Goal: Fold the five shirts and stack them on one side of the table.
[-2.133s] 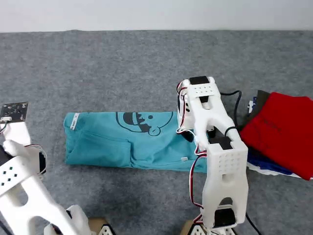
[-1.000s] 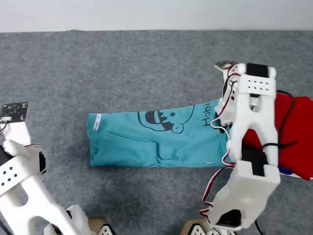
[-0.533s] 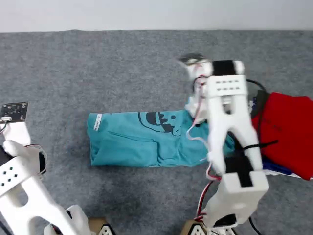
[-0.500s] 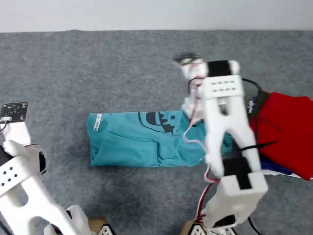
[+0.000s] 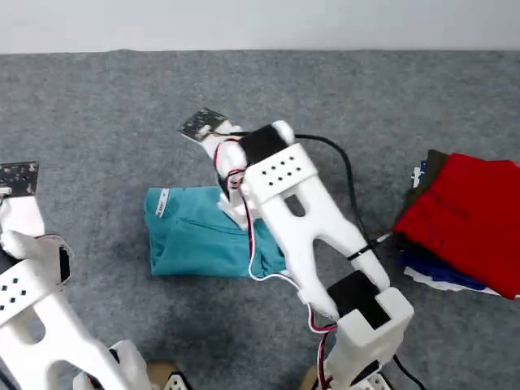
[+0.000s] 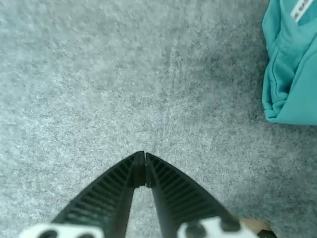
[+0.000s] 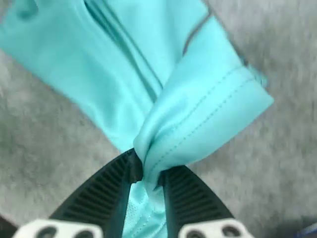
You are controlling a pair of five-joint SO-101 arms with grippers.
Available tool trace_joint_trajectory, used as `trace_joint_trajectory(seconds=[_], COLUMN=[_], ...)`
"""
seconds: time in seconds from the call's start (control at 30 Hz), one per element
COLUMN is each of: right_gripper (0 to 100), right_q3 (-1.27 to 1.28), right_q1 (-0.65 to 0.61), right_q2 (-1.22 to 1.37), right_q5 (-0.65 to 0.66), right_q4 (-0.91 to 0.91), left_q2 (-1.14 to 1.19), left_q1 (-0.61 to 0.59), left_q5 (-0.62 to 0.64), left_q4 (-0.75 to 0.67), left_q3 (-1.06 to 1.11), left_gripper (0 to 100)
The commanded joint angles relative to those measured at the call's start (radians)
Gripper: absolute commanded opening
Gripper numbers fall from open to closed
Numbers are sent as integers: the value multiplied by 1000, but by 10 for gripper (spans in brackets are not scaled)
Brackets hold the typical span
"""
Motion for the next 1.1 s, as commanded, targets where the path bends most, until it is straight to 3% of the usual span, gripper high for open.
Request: trace_joint_trajectory(seconds=[0.0,0.27,0.5,0.87,1.07], right_gripper=[10,10,10,20,241], right_q3=[-68,-95,-370,-770,-925], right_q1=[-51,-124,-140,-232,-252], right_q2=[8,110,259,535,596], right_q5=[-18,-18,-64,-64,-87], right_q4=[-91,-200,-189,1,134], left_q2=[-48,-259,-393,-417,-417], left_q1=[-2,0,-6,-3,-3], left_q5=[6,0,-2,0,0], left_q4=[-5,-9,-35,-35,-35], left_q3=[-45,39,180,194,196], left_gripper=[6,6,6,7,7])
